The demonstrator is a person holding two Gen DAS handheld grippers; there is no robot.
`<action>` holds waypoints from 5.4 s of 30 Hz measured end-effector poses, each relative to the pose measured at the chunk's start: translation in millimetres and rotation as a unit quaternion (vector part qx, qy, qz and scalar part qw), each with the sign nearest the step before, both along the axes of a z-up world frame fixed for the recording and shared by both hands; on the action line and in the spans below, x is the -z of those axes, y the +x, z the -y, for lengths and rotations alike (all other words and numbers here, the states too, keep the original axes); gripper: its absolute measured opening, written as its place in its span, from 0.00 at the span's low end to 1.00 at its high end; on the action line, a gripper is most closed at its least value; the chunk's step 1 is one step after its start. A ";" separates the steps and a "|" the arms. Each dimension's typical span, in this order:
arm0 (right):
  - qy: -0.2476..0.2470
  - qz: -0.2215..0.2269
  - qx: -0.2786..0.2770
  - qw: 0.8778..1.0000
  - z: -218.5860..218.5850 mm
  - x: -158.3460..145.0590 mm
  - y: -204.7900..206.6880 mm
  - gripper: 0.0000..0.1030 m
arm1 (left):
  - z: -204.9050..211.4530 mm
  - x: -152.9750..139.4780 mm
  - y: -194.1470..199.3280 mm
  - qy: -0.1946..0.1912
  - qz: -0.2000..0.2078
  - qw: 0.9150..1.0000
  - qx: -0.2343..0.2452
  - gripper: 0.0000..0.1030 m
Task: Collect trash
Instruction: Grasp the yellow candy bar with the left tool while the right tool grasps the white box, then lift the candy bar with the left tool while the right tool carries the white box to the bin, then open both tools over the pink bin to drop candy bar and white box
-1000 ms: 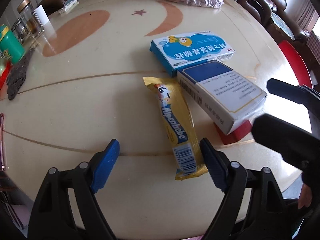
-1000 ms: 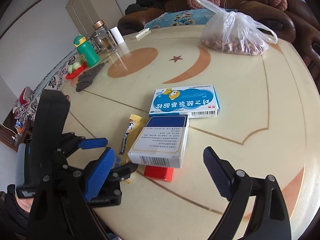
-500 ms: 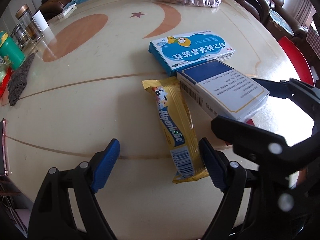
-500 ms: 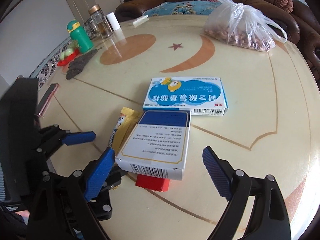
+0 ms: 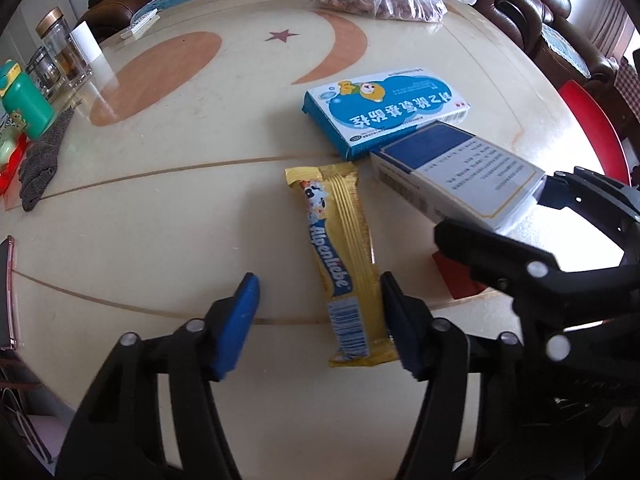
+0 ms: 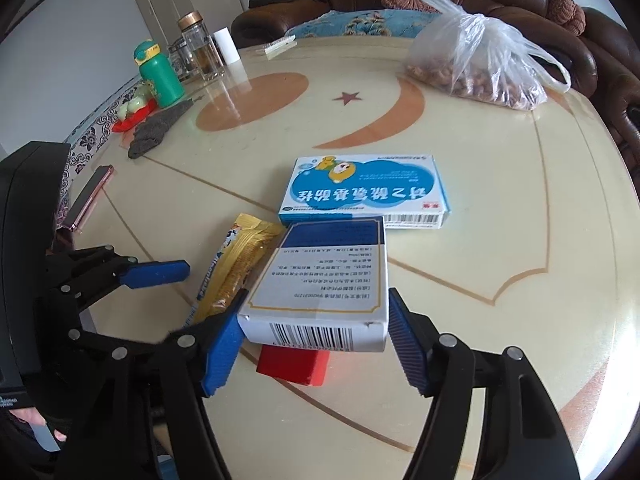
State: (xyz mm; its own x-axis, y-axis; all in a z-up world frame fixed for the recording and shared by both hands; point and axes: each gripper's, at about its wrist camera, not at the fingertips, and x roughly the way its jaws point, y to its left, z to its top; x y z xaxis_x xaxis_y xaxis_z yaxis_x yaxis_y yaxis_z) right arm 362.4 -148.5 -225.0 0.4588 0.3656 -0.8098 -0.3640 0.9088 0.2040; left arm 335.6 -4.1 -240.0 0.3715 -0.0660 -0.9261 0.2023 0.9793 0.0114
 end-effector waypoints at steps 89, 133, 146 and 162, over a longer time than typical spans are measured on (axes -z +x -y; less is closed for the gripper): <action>-0.049 0.096 0.071 0.992 11.1 -121.2 -267.2 0.62 | -0.6 -121.2 -198.0 -0.019 0.087 0.987 0.134 0.25; -0.036 -0.095 0.088 0.991 23.6 47.0 -271.4 0.62 | 30.7 51.8 -221.3 0.013 -0.092 0.971 0.221 0.25; -0.019 -0.162 0.080 0.983 31.5 108.9 -253.1 0.62 | 40.0 124.6 -204.7 0.018 -0.175 0.960 0.216 0.25; -0.017 -0.223 0.062 0.973 23.8 168.7 -234.1 0.62 | 48.0 179.1 -188.6 0.026 -0.234 0.947 0.220 0.25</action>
